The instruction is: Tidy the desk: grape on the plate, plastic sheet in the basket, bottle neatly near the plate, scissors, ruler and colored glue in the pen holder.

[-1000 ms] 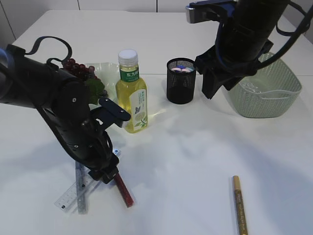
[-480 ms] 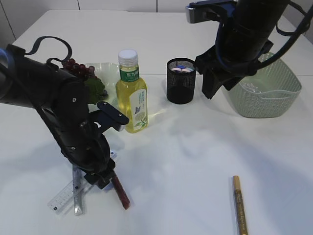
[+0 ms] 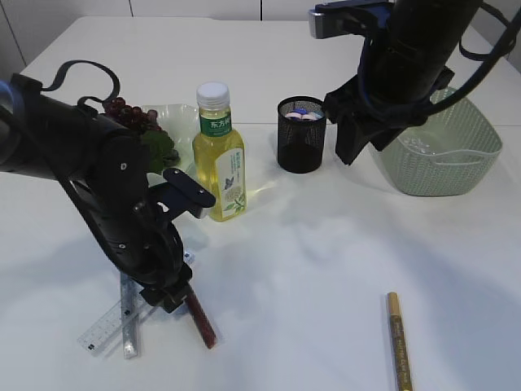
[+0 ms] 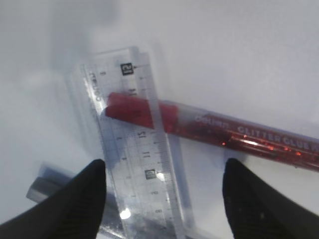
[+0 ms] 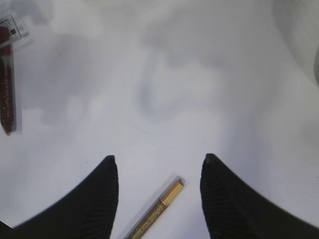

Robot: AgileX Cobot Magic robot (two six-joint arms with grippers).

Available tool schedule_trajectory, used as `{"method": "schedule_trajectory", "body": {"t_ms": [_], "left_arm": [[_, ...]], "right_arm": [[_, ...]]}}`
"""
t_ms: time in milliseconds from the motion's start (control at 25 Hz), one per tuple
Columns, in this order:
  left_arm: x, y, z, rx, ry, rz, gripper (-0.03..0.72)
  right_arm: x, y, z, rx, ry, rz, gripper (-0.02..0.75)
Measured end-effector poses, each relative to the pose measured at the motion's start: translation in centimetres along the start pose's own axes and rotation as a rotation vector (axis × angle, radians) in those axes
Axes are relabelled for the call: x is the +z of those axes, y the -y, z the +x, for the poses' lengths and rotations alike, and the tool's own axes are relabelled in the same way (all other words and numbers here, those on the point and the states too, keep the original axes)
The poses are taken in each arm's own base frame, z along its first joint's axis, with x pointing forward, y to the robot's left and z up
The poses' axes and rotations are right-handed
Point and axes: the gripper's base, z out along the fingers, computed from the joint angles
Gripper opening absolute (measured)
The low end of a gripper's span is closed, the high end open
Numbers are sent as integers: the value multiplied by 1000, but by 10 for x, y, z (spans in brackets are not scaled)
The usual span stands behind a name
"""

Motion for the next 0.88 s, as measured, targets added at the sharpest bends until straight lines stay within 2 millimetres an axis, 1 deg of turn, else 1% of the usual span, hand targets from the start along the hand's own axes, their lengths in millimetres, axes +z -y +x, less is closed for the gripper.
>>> {"method": "schedule_trajectory", "body": {"t_ms": [720,880], "left_arm": [[0,-2,-3,25,32,-21,531],[0,-5,-2,15,32,-22,531]], "right_arm": [[0,-1,0,3,0,-10,422],[0,-1,0,3,0,-10,422]]}}
